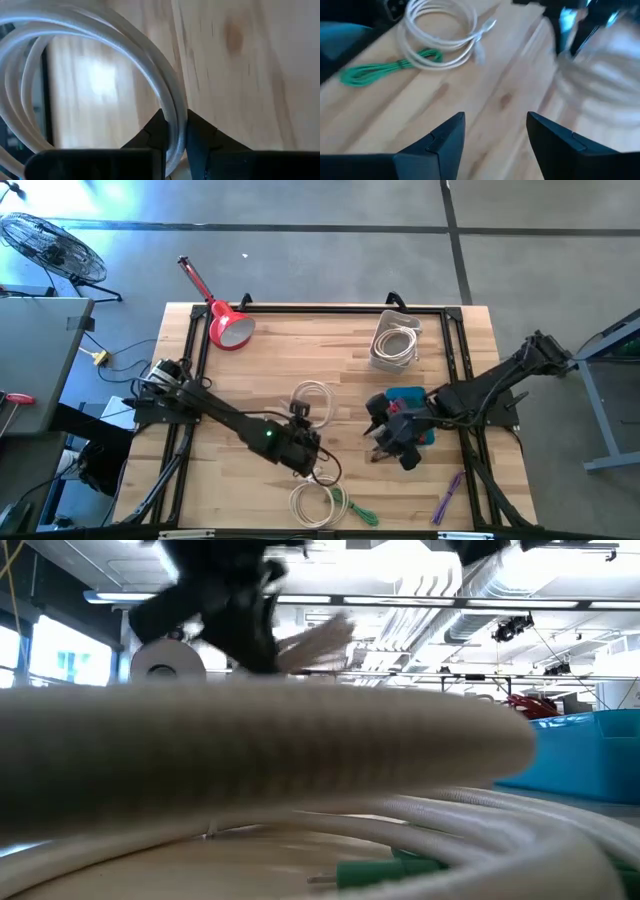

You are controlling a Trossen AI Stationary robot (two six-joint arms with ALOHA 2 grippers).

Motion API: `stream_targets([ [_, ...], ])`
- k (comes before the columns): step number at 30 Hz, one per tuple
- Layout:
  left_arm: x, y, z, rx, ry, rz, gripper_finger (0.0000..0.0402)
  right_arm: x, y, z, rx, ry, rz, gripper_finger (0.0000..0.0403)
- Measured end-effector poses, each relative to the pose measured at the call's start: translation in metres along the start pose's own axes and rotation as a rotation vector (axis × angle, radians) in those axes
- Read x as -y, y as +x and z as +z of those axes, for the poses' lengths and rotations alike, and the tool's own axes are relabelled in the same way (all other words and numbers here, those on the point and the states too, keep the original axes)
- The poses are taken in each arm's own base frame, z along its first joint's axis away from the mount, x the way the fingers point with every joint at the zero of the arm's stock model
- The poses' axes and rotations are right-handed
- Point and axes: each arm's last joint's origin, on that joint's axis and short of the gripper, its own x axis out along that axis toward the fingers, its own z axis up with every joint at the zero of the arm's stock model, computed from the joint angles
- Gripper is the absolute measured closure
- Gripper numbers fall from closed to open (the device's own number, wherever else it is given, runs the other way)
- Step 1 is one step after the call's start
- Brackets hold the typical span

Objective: Pick & Place USB Port
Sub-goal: Put the white HDMI cable into the white bin

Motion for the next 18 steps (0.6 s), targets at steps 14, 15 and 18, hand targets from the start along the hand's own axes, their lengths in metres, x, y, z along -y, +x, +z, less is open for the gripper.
stream_targets([
  [14,-0.012,-0.043,0.037,0.353,0.051,-0.203,0.0366,-0.033,0.0,0.024,0.012,-0.456,-0.44,0.0202],
  [15,-0.012,-0.043,0.037,0.353,0.062,-0.208,0.0366,-0.034,0.004,0.023,-0.014,-0.476,-0.458,0.0204],
  [18,-0.011,-0.044,0.038,0.373,0.065,-0.24,0.0366,-0.039,0.022,0.02,-0.089,-0.534,-0.465,0.021],
])
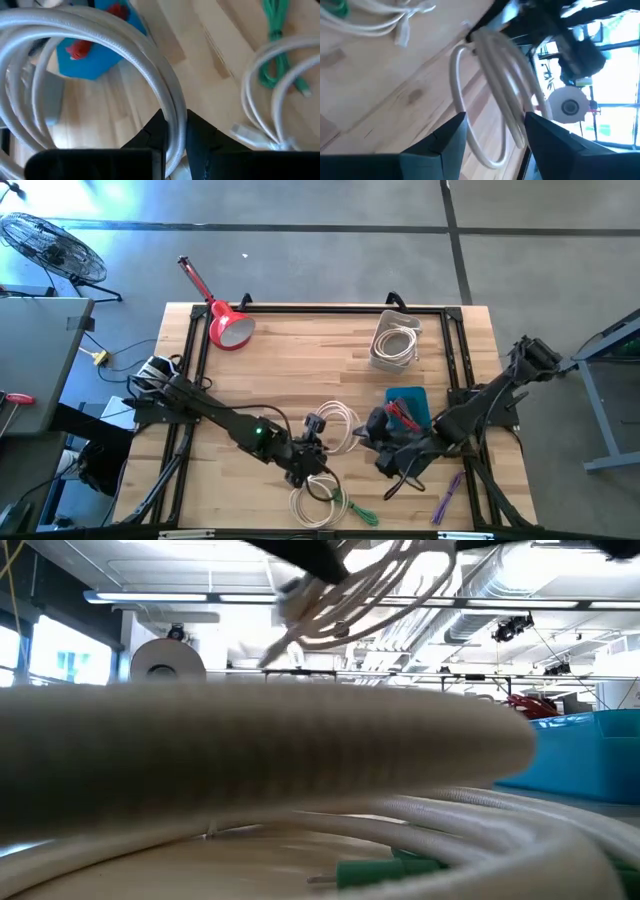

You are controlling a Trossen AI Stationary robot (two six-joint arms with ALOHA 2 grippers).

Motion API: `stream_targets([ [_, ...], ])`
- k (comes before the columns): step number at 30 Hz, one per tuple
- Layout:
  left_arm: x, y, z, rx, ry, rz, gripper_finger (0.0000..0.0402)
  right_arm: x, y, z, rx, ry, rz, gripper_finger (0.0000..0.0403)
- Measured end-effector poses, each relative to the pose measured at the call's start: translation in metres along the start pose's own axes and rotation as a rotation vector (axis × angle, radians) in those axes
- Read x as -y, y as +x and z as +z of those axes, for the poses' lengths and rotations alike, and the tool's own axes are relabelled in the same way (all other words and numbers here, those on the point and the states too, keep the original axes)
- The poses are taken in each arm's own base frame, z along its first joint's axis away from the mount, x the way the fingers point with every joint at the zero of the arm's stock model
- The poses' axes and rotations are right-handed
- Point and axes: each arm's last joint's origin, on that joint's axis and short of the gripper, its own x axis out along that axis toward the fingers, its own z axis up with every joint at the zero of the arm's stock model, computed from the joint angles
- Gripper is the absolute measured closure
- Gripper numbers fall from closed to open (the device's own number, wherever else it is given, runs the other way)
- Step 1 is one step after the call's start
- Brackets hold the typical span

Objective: Pick & Place USB Port
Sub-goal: Put the white HDMI cable into the white bin

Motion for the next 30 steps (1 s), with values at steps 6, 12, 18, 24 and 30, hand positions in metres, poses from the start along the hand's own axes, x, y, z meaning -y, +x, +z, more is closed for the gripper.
stream_targets([
  [6,0.001,0.0,-0.001,-0.008,0.005,-0.014,0.0366,-0.027,0.021,0.009,-0.097,-0.125,-0.033,0.0225],
  [12,0.001,0.0,-0.001,-0.006,0.004,-0.013,0.0366,-0.036,0.028,0.015,-0.128,-0.181,-0.099,0.0247],
  [18,0.001,0.0,0.0,0.002,-0.001,-0.03,0.0366,-0.028,0.029,0.018,-0.096,-0.117,-0.14,0.0298],
  [24,0.0,0.0,0.001,0.007,-0.001,-0.008,0.0319,-0.024,0.029,0.018,-0.105,-0.093,-0.178,0.0374],
  [30,-0.001,-0.001,0.001,0.002,-0.001,0.014,0.0258,-0.02,0.03,0.017,-0.136,-0.05,-0.225,0.0374],
])
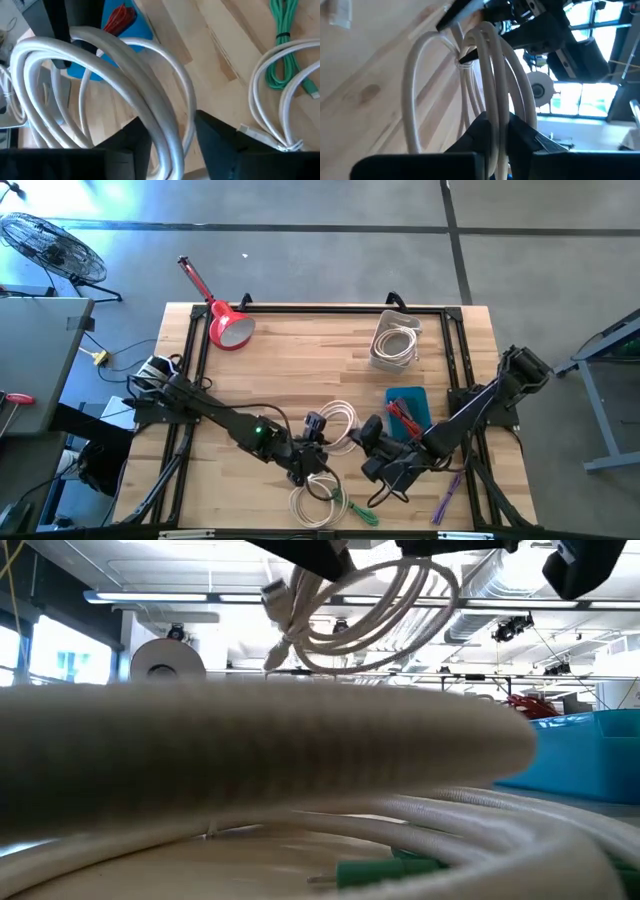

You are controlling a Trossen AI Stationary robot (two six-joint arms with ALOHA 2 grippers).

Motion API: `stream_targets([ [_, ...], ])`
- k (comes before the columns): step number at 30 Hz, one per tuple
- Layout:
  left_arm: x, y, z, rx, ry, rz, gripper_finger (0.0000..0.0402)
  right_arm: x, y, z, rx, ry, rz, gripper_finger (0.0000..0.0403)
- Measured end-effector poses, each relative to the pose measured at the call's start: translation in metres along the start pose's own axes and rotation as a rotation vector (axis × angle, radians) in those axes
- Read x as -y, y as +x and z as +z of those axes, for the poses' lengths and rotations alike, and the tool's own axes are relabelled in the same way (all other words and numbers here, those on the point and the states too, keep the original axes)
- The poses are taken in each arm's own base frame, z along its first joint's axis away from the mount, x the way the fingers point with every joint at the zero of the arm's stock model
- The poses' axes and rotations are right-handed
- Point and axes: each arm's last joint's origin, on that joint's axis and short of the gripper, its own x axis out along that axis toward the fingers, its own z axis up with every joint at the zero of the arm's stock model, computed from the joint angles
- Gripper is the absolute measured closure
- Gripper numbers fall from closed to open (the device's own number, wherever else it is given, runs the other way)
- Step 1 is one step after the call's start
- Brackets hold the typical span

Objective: Pick & Place USB Port
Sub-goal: Put the white HDMI cable into the white bin

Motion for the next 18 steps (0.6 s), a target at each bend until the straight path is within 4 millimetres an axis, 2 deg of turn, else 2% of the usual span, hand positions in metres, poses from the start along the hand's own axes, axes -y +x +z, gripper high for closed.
stream_targets([
  [6,-0.007,-0.007,0.001,-0.007,-0.009,0.111,0.0247,0.002,0.0,-0.002,-0.075,0.0,-0.078,0.0374],
  [18,-0.01,-0.047,0.011,0.054,-0.005,0.269,0.0245,0.0,0.003,-0.015,-0.213,0.0,-0.134,0.0374],
])
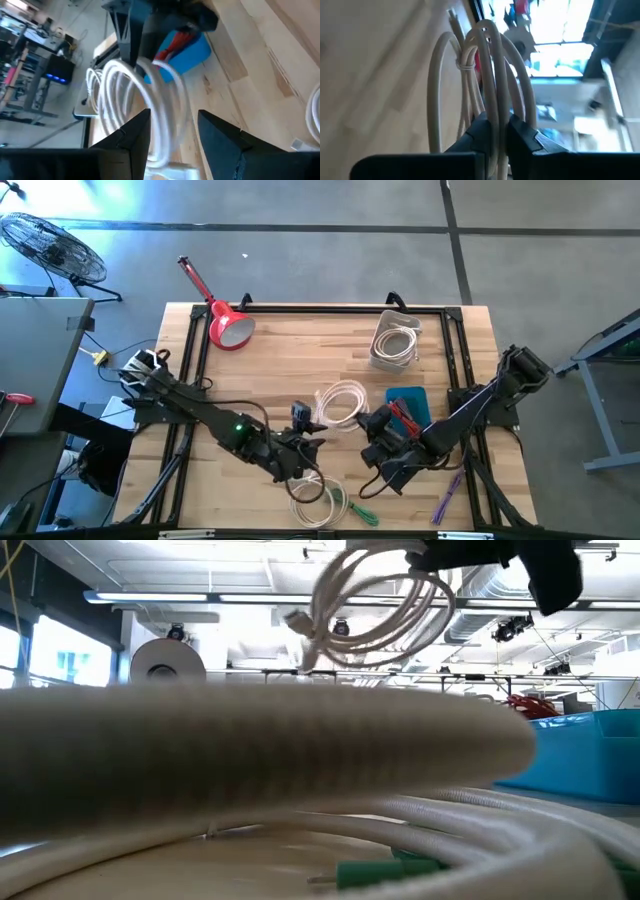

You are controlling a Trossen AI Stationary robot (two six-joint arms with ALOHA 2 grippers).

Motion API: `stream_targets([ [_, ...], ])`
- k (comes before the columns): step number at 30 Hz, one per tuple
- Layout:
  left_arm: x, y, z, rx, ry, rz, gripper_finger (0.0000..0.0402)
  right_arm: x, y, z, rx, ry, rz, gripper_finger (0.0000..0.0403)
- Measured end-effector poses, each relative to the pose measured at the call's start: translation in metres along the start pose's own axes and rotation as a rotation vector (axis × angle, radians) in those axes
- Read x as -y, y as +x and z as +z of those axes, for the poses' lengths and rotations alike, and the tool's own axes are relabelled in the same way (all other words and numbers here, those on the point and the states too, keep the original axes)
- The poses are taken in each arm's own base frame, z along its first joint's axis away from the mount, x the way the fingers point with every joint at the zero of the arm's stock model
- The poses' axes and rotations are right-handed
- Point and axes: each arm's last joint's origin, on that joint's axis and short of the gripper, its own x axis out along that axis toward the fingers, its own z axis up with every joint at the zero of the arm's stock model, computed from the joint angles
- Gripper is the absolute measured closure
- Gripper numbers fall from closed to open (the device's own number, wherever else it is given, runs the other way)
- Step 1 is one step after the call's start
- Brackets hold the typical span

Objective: Pick & Place USB Port
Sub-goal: Put the white HDMI cable into the white bin

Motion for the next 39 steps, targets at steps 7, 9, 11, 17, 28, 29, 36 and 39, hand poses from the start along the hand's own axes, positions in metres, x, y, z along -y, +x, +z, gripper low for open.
stream_targets([
  [7,0.01,-0.021,0.004,0.018,0.028,0.091,0.0244,0.004,0.011,-0.024,-0.199,-0.084,-0.111,0.0374],
  [9,0.013,-0.025,0.005,0.019,0.038,0.112,0.0244,0.01,0.016,-0.036,-0.239,-0.052,-0.1,0.0374],
  [11,0.015,-0.027,0.005,0.019,0.045,0.12,0.0244,0.02,0.019,-0.053,-0.291,-0.011,-0.089,0.0374],
  [17,0.018,-0.03,0.005,0.027,0.043,0.108,0.0244,0.056,0.027,-0.112,-0.46,0.192,0.024,0.0374],
  [28,0.018,-0.03,0.005,0.024,0.035,0.095,0.0244,0.085,0.058,-0.168,-0.687,0.271,0.105,0.0374],
  [29,0.019,-0.03,0.005,0.026,0.026,0.081,0.0244,0.085,0.061,-0.173,-0.702,0.295,0.136,0.0374],
  [36,0.021,-0.03,0.003,0.026,-0.008,0.015,0.0244,0.075,0.076,-0.199,-0.785,0.373,0.291,0.0374],
  [39,0.021,-0.03,0.003,0.027,-0.012,0.005,0.0244,0.059,0.083,-0.208,-0.791,0.378,0.362,0.0374],
])
